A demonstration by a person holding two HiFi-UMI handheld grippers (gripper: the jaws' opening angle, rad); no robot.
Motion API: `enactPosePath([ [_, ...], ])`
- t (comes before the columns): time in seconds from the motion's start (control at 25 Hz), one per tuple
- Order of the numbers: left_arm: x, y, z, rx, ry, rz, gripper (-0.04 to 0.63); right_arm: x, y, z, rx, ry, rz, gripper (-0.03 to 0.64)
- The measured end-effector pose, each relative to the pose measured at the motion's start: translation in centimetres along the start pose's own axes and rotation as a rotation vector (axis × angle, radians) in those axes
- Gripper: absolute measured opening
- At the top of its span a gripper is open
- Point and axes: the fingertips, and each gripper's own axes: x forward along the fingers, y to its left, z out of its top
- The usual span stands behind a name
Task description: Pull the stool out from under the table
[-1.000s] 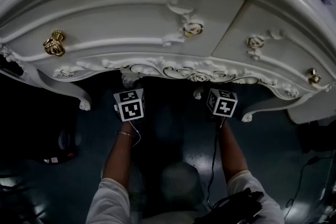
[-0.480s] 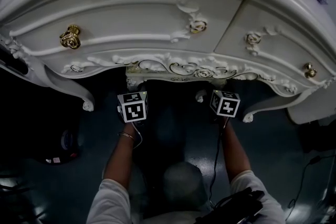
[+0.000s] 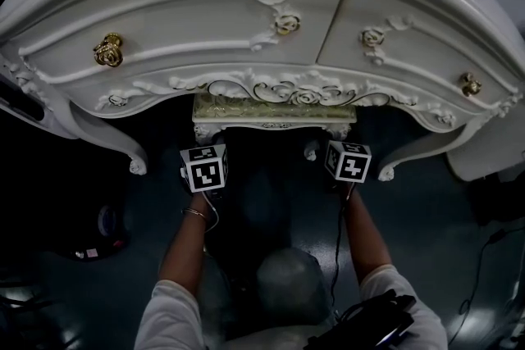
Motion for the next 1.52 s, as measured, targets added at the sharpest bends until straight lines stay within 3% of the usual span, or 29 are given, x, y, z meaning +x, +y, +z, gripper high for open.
enactPosePath([
  [0.4,-1.9,-0.7,-1.0,0.019,-0.008,-0.021,0.275,-1.7,0.0,-1.1,-0.003,-0.007,0.005,0.262],
  [0.64,-2.4,-0.8,-1.8,0.054,0.042,-0.014,0.268,-3.0,0.2,-1.9,0.001,0.030,0.002,0.261],
  [0.92,-4.9,-0.9,-2.8,0.062,0.017,-0.013,0.264,-6.1,1.1,-4.2,0.028,0.077,0.002,0.261],
  [1.28,-7.7,-1.4,-5.4,0.092,0.150,-0.028,0.262,-8.3,1.5,-6.8,0.009,0.203,0.059,0.259],
  [1.52,-8.6,-1.8,-5.9,0.094,0.187,-0.045,0.261,-9.4,1.9,-7.1,-0.016,0.251,0.079,0.259],
])
